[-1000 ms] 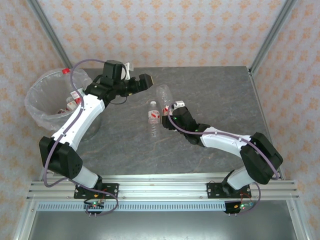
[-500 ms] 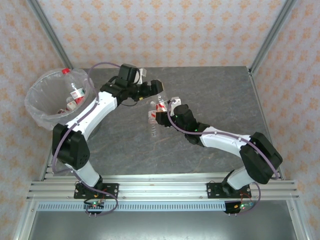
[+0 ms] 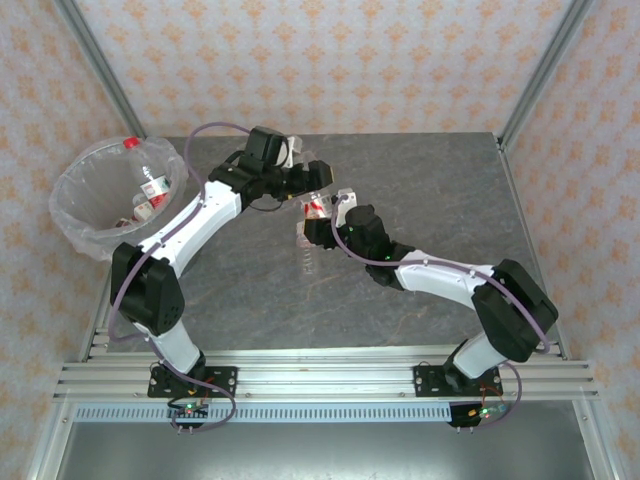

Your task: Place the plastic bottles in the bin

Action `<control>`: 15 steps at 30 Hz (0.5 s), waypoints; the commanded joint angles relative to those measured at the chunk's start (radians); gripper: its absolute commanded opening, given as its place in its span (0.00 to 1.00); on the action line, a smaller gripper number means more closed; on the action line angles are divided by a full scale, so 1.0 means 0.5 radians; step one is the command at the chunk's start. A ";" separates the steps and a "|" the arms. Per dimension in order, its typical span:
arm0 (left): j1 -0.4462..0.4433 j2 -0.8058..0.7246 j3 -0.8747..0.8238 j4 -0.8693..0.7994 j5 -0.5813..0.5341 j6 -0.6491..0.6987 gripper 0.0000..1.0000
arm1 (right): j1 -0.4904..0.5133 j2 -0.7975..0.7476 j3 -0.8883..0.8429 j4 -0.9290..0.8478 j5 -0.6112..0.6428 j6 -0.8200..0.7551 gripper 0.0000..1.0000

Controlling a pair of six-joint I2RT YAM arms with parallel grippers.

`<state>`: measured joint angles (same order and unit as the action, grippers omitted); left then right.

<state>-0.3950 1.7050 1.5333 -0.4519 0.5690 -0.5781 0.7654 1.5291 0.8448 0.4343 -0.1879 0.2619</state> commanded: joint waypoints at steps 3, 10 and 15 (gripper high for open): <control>-0.007 0.021 0.069 0.007 -0.007 0.000 0.81 | 0.015 0.025 0.074 0.125 -0.011 0.084 0.59; -0.008 -0.007 0.066 0.043 0.032 0.014 0.68 | 0.015 0.039 0.105 0.080 -0.090 0.114 0.65; -0.008 -0.014 0.101 0.012 0.028 0.045 0.64 | 0.015 0.016 0.090 0.053 -0.098 0.105 0.72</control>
<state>-0.3939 1.7069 1.5394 -0.4515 0.5694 -0.5755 0.7654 1.5421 0.8635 0.4492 -0.2134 0.3149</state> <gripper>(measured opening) 0.642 0.716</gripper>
